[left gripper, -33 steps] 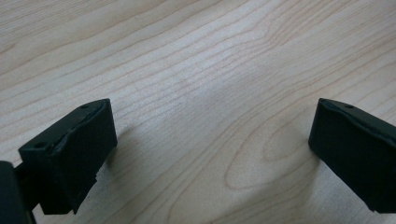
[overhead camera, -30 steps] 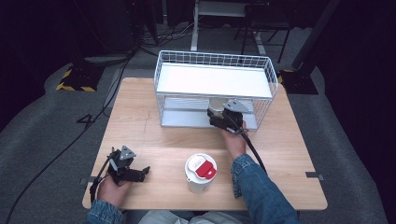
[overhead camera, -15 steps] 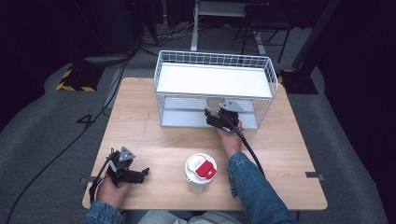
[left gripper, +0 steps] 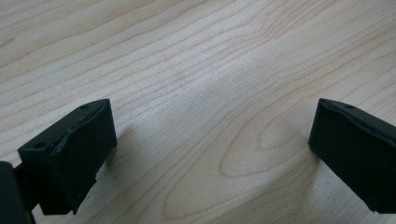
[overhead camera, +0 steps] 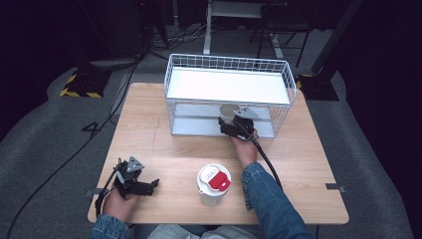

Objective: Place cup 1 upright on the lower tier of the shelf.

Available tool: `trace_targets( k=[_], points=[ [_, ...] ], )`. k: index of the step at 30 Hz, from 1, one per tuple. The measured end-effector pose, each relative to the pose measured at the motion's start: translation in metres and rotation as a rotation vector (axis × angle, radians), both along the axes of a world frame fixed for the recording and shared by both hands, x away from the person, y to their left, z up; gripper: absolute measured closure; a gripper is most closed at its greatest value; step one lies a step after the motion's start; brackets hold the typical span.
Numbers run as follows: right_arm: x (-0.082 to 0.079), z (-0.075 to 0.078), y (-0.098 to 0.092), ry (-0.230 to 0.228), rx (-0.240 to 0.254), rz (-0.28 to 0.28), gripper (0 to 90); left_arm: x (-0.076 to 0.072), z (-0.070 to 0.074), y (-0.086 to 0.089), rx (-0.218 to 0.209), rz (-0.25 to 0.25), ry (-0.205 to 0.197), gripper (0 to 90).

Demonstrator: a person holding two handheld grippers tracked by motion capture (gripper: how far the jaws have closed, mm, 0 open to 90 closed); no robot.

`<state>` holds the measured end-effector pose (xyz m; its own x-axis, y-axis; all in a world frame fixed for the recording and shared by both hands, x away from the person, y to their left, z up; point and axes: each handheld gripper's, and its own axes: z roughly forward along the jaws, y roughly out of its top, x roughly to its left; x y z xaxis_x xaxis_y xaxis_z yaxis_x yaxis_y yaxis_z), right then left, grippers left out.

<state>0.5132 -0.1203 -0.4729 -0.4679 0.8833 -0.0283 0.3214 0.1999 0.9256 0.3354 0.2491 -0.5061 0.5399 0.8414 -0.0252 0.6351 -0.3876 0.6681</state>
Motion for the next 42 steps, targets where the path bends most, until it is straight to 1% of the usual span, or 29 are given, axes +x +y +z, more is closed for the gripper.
trace_targets(
  k=[3,4,7,13,14,16,20,24,25,26,28,29,33,34,35,39,42],
  points=[
    [0.000,0.000,0.000,-0.003,0.001,-0.003,20.4,0.000,0.000,0.000,0.000,0.000,0.000,1.4],
    [0.000,-0.001,0.001,-0.011,-0.003,-0.008,15.6,0.000,0.000,0.000,0.001,0.000,0.000,1.4],
    [-0.001,-0.001,0.001,-0.022,-0.008,-0.025,15.2,0.000,0.000,0.000,0.000,0.000,0.000,1.4],
    [-0.001,0.000,0.000,-0.013,-0.006,-0.013,14.0,0.000,0.000,0.000,0.000,0.000,0.000,1.4],
    [-0.002,0.001,0.000,-0.003,-0.013,-0.009,12.8,0.000,0.000,0.000,0.000,0.000,0.000,1.4],
    [-0.003,0.002,-0.001,0.005,-0.011,0.001,10.7,0.000,0.000,0.000,0.000,0.000,0.000,1.4],
    [-0.008,0.007,-0.003,0.012,-0.023,0.008,10.3,0.000,0.000,0.000,0.000,0.001,0.000,1.4],
    [-0.017,0.013,-0.010,-0.012,-0.022,0.018,9.6,0.001,0.000,0.000,0.006,-0.002,-0.003,1.3],
    [-0.017,0.013,-0.010,-0.012,-0.022,0.018,9.6,0.001,0.000,0.000,0.006,-0.002,-0.003,1.3],
    [-0.021,0.016,-0.014,-0.014,-0.016,0.027,9.6,0.001,0.000,-0.001,0.002,0.005,0.000,1.3],
    [-0.025,0.018,-0.017,-0.012,-0.016,0.033,9.6,0.001,0.000,0.000,0.002,0.001,0.006,1.3],
    [-0.027,0.019,-0.019,-0.014,-0.015,0.037,9.6,0.001,0.000,-0.001,0.003,0.001,0.003,1.2],
    [-0.038,0.029,-0.029,-0.012,-0.005,0.060,9.5,0.003,0.000,-0.001,0.003,0.001,0.001,1.0],
    [-0.040,0.031,-0.032,-0.018,-0.003,0.066,9.5,0.004,0.000,-0.001,0.007,0.001,-0.001,1.0],
    [-0.044,0.033,-0.034,-0.026,-0.002,0.066,9.6,0.004,0.000,-0.002,-0.005,0.005,0.009,1.0],
    [-0.056,0.041,-0.047,-0.034,0.010,0.076,9.5,0.005,0.000,-0.002,0.001,0.001,0.003,1.0],
    [-0.064,0.046,-0.057,-0.033,0.000,0.081,9.6,0.005,0.000,-0.002,0.004,-0.001,0.003,1.0]
  ],
)
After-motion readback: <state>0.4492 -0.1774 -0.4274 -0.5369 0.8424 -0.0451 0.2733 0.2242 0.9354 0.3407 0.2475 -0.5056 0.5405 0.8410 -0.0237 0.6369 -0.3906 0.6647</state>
